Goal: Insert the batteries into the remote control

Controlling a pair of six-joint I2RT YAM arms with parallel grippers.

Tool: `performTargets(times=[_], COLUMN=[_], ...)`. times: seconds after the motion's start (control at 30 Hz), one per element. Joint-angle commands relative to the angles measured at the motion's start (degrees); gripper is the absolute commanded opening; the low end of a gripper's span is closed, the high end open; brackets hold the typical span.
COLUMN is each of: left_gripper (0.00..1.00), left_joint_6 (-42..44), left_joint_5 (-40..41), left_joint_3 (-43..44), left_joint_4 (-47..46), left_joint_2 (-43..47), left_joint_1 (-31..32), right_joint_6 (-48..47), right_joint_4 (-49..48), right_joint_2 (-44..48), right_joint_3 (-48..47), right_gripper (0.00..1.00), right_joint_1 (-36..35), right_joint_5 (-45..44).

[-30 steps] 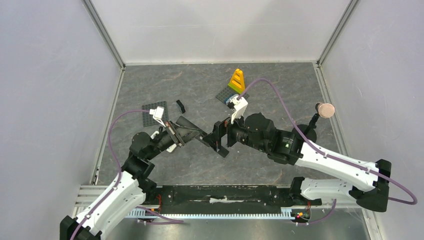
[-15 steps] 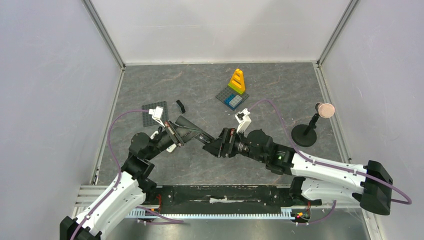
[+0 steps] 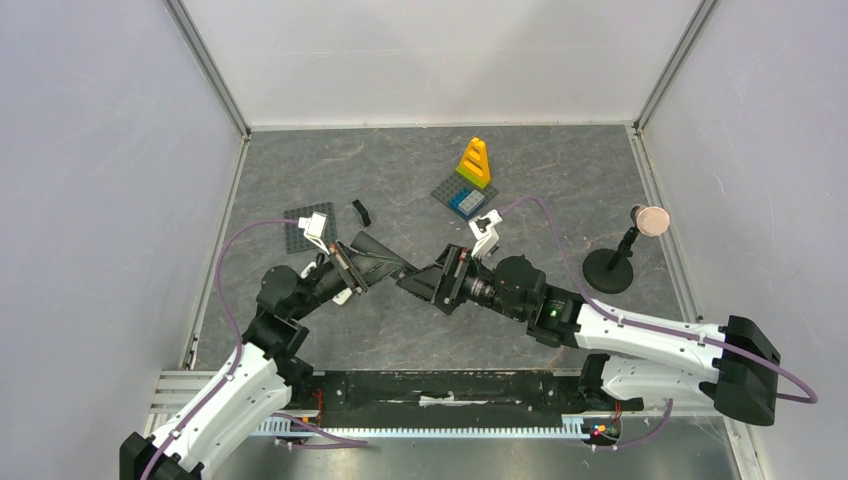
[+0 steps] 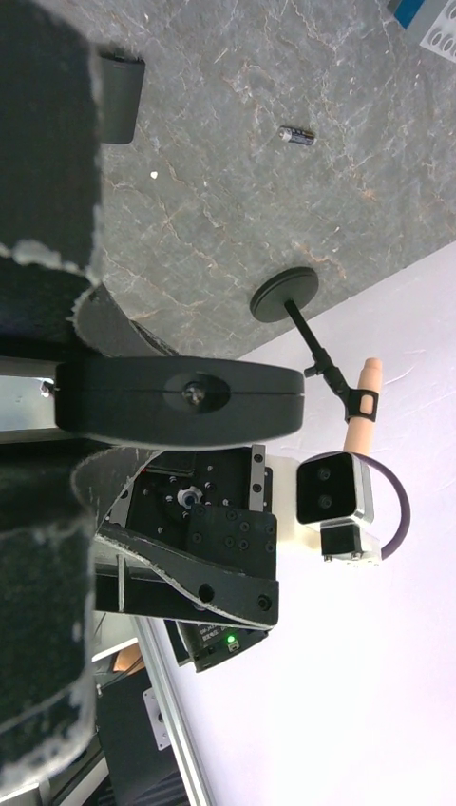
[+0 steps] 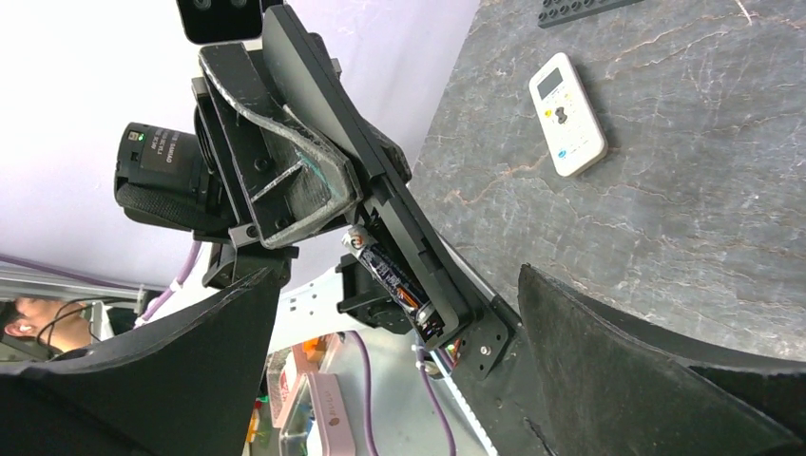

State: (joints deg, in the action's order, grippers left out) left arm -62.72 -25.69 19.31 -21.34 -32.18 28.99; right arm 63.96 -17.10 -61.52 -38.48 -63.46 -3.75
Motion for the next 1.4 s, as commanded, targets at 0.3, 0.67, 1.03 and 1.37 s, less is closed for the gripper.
performTargets(times=[0.3,0.67,1.03,1.37], left_gripper=[0.02,0.02,0.02,0.02], left_joint_6=[-2.51,-2.43,-3.19,-6.72], left_joint_5=[-1.87,-3.43,-0.95,1.16], left_joint_3=[-0.41,-0.94,2.29,6.76], left_joint_4=[-5.29,-7.80,-2.67,2.18], left_joint_2=[0.56,0.62,0.76,-0.26], left_joint_1=[0.08,0.01,0.07,0.02], right_joint_6=[7.03,7.81,6.70,4.76], right_joint_4=[-5.58,-8.13,-9.78,-9.93], right_joint_2=[-3.13,-3.77,-3.99,-5.18], right_joint_3=[-1.42,0.03,2.27,0.92], right_gripper=[0.83,0.64,0.47,0.39], right_joint_1=[1.28,2.63,3.43,3.53], right_joint_5=[-1.93,0.75,3.58,6.29])
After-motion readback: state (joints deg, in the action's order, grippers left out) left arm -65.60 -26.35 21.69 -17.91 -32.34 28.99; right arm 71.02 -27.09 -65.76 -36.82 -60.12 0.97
